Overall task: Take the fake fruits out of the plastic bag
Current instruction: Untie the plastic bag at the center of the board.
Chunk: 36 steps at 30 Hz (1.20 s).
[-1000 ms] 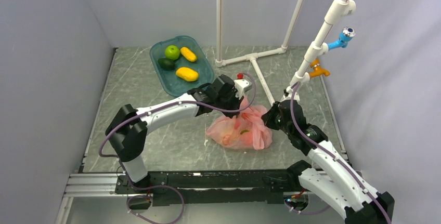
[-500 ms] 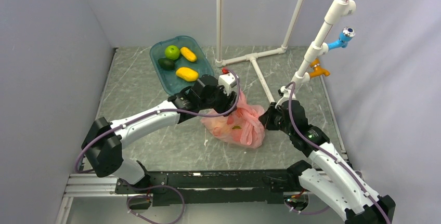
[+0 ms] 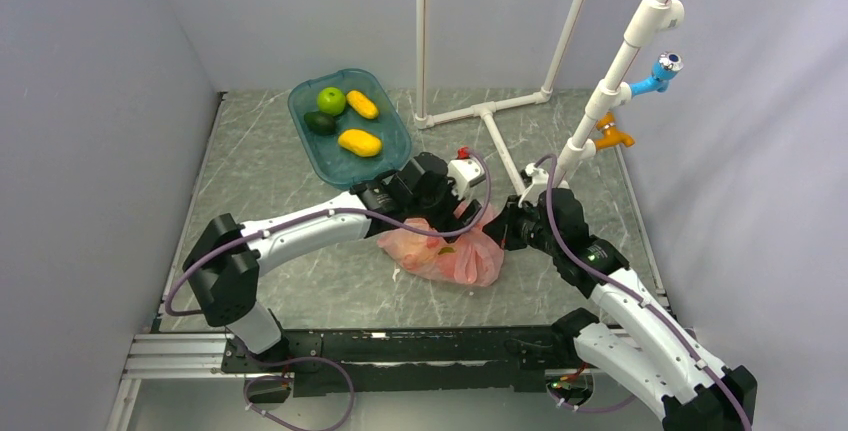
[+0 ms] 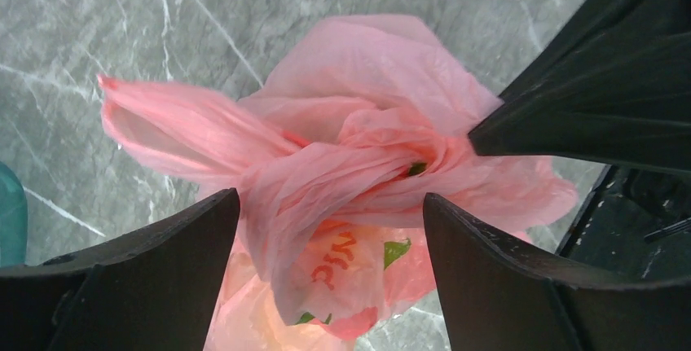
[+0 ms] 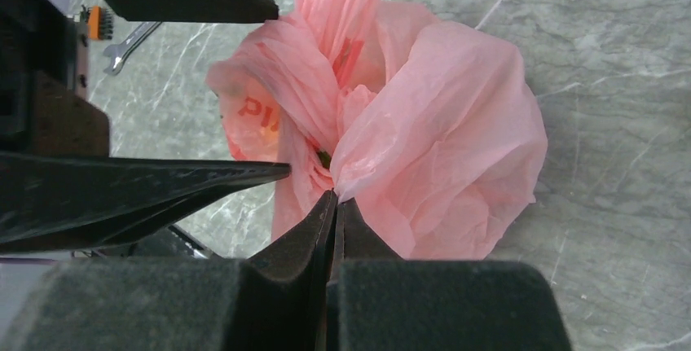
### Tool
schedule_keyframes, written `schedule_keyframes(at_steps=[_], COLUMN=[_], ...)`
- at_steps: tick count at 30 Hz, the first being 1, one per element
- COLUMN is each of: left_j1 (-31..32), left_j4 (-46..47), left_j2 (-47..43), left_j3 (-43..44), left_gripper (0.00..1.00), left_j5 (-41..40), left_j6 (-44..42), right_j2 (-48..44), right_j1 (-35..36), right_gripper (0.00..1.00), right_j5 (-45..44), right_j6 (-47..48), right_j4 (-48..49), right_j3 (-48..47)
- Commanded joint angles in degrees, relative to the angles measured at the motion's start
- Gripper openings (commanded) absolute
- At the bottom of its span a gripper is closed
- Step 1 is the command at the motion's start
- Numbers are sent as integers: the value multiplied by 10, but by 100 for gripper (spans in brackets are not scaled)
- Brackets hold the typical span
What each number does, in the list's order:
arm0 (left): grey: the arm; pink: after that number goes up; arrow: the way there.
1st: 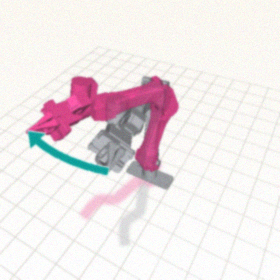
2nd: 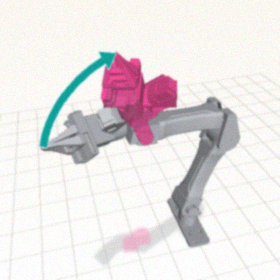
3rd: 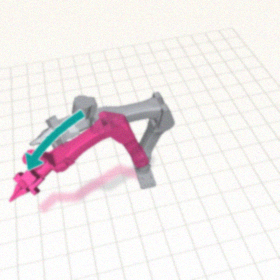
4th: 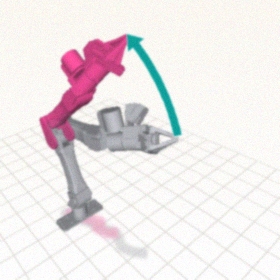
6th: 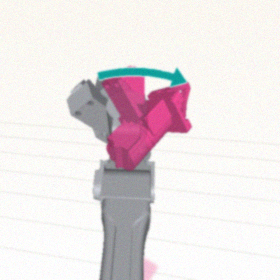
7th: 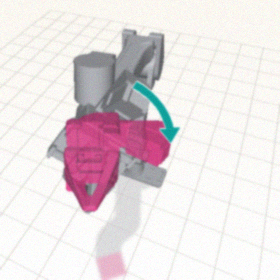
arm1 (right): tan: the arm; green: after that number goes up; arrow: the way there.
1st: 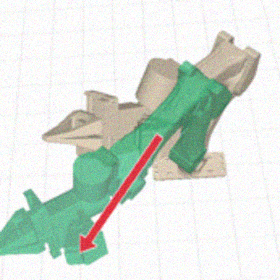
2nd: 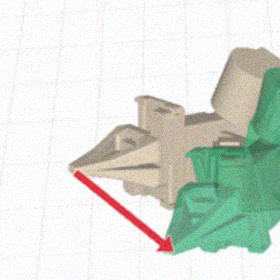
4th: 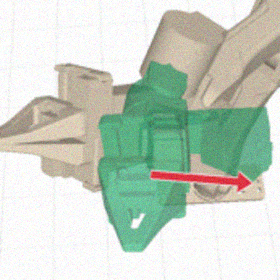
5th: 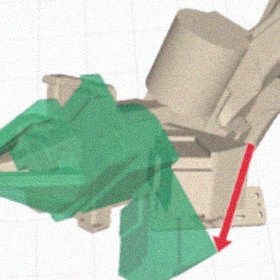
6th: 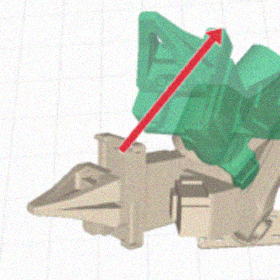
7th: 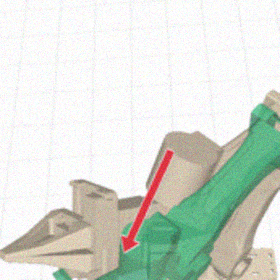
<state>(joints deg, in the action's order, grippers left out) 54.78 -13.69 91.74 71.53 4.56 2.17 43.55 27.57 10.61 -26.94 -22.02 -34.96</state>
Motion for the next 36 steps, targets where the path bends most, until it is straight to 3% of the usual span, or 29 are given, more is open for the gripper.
schedule_keyframes(at_steps=[1,9,18,24,31,33,36], left_j1=[-1,-1,-21,-33,-40,-40,-43], left_j4=[-29,-38,-4,-10,-17,-14,-15], left_j2=[11,18,-13,3,16,14,1], left_j3=[32,39,15,27,34,31,27], left_gripper=[88,66,74,52,52,39,11], left_j5=[-20,-13,25,62,86,77,43], left_j6=[-15,-15,-3,5,11,7,6], right_j2=[-5,-11,-13,-8,-10,-11,-13], right_j1=[1,3,4,7,7,8,9], right_gripper=[0,0,0,0,0,0,0], right_j5=[25,28,35,33,33,35,21], right_j6=[9,6,5,4,3,2,-2], right_j4=[38,35,27,24,26,27,22], right_j3=[-2,5,2,-2,3,5,14])
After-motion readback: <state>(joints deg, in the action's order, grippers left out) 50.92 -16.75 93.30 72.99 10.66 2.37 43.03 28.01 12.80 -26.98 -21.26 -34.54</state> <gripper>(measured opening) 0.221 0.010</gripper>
